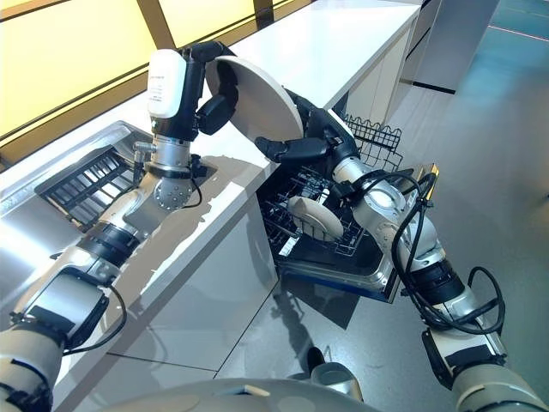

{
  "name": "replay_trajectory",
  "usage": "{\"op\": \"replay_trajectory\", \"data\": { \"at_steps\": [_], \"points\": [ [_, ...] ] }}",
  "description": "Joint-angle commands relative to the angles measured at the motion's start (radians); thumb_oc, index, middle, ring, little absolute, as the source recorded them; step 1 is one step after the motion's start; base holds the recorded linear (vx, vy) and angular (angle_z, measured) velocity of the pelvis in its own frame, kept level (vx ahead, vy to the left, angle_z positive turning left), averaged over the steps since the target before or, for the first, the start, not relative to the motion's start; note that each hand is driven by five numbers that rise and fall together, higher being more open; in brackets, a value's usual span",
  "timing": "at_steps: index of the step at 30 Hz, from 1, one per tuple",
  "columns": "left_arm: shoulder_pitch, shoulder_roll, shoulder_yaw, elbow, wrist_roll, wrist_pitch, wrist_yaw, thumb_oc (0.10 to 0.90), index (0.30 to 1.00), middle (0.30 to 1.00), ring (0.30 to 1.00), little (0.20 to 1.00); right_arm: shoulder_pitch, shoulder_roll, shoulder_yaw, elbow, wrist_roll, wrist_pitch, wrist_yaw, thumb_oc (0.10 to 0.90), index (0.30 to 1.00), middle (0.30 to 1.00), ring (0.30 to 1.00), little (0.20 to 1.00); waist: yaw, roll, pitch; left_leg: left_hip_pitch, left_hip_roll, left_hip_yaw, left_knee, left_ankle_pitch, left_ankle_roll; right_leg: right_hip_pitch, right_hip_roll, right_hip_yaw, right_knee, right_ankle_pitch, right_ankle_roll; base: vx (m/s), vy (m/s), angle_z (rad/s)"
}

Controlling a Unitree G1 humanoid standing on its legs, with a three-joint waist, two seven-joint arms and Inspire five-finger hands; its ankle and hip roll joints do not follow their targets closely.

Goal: Pick up plates and place into dishwasher.

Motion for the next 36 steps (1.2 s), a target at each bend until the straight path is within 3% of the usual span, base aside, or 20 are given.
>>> {"op": "replay_trajectory", "data": {
  "at_steps": [1, 11, 12, 13, 18, 31, 36],
  "points": [
    [-0.07, 0.015, 0.048, 0.062, 0.027, -0.032, 0.08, 0.1, 0.3, 0.3, 0.3, 0.2, -0.098, 0.043, -0.132, -0.068, 0.037, -0.144, -0.01, 0.8, 0.9, 0.9, 0.9, 0.9, -0.004, -0.038, -0.107, -0.022, -0.004, -0.009, 0.002, -0.003, 0.009, 0.051, -0.04, -0.054, 0.004, 0.001, 0.059, 0.0, 0.0, 0.0],
    [-0.012, 0.015, 0.074, 0.099, 0.04, -0.081, 0.082, 0.1, 0.3, 0.3, 0.3, 0.2, -0.06, 0.026, -0.174, -0.093, 0.093, -0.156, 0.004, 0.8, 0.9, 0.9, 0.9, 0.9, -0.006, -0.041, -0.106, -0.02, -0.003, -0.006, 0.002, -0.003, 0.01, 0.052, -0.039, -0.054, 0.004, 0.0, 0.057, 0.0, -0.002, -0.01],
    [-0.012, 0.013, 0.071, 0.1, 0.043, -0.085, 0.085, 0.1, 0.3, 0.3, 0.3, 0.2, -0.06, 0.025, -0.174, -0.094, 0.102, -0.157, 0.004, 0.6, 0.728, 0.728, 0.728, 0.7, -0.007, -0.041, -0.105, -0.02, -0.003, -0.006, 0.002, -0.003, 0.01, 0.052, -0.039, -0.053, 0.004, 0.0, 0.057, 0.0, 0.0, 0.0],
    [-0.014, 0.011, 0.07, 0.1, 0.045, -0.088, 0.085, 0.1, 0.3, 0.3, 0.3, 0.2, -0.06, 0.026, -0.173, -0.093, 0.105, -0.156, 0.006, 0.1, 0.3, 0.3, 0.3, 0.2, -0.008, -0.041, -0.105, -0.019, -0.003, -0.006, 0.002, -0.004, 0.01, 0.053, -0.038, -0.052, 0.004, 0.0, 0.057, 0.0, 0.0, 0.0],
    [-0.034, 0.005, 0.055, 0.09, 0.047, -0.082, 0.074, 0.1, 0.3, 0.3, 0.3, 0.2, -0.066, 0.026, -0.161, -0.094, 0.07, -0.187, 0.045, 0.1, 0.3, 0.3, 0.3, 0.2, -0.007, -0.042, -0.105, -0.019, -0.003, -0.009, 0.002, -0.005, 0.01, 0.055, -0.038, -0.051, 0.004, -0.002, 0.057, 0.0, 0.0, 0.0],
    [-0.057, 0.016, 0.042, 0.077, 0.037, -0.093, 0.077, 0.1, 0.3, 0.3, 0.3, 0.2, -0.065, 0.01, -0.148, -0.076, 0.052, -0.155, 0.083, 0.1, 0.3, 0.3, 0.3, 0.2, -0.008, -0.041, -0.106, -0.016, -0.003, -0.012, 0.002, -0.005, 0.009, 0.058, -0.038, -0.051, 0.004, -0.003, 0.058, 0.0, 0.0, 0.0],
    [-0.078, 0.02, 0.028, 0.065, 0.035, -0.089, 0.076, 0.1, 0.3, 0.3, 0.3, 0.2, -0.071, -0.003, -0.138, -0.053, -0.018, -0.171, 0.066, 0.1, 0.3, 0.3, 0.3, 0.2, -0.008, -0.042, -0.105, -0.018, -0.005, -0.017, 0.002, -0.007, 0.01, 0.058, -0.037, -0.05, 0.004, -0.004, 0.057, 0.0, 0.0, 0.0]
  ]
}}
